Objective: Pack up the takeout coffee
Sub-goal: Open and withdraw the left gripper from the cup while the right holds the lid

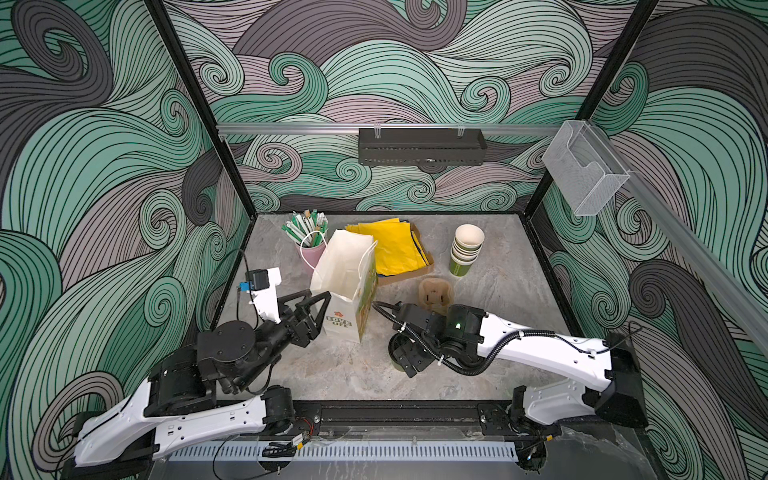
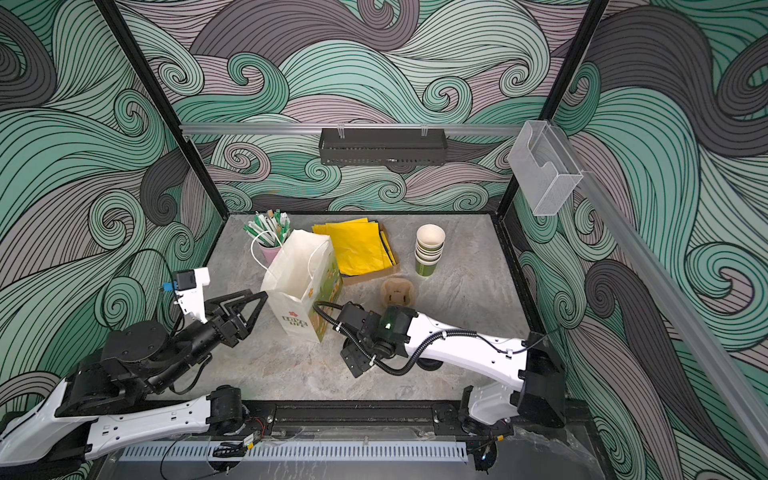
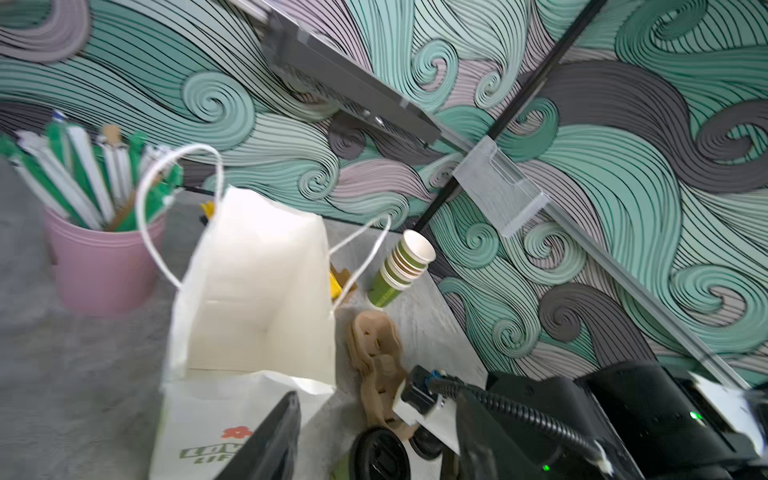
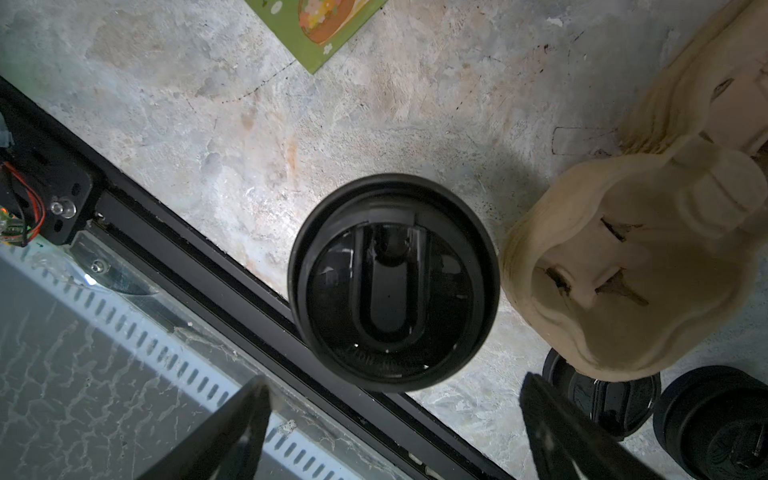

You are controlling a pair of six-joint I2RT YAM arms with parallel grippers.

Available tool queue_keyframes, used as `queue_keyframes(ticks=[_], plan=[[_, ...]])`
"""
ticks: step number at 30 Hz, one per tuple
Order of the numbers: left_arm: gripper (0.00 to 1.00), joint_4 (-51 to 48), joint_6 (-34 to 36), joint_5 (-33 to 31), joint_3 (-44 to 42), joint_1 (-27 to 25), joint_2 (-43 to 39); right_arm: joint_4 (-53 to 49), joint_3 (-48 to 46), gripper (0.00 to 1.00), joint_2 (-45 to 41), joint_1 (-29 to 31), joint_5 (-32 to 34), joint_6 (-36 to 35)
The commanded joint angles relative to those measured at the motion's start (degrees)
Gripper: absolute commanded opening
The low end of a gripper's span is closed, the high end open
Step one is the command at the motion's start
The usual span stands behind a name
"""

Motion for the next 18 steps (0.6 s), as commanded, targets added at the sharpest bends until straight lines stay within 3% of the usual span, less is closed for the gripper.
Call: queue_keyframes(ticks=[1,13,18], plan=[[0.62,-8.57,-2.18,-10.59,1.42,-0.25,-1.79,0.57,2.00,0.92,2.03,0.09,1.68,1.36],[0.61,-21.24,-11.42,-20.06,-1.24,-0.25,-7.27,1.01,4.30,0.82,5.86,-1.05,1.84,2.39],[0.62,-20.93,-14.73,-19.75,-4.92,-0.26,-8.45,0.72,4.04,0.78,6.14,-1.40,1.29,2.55]])
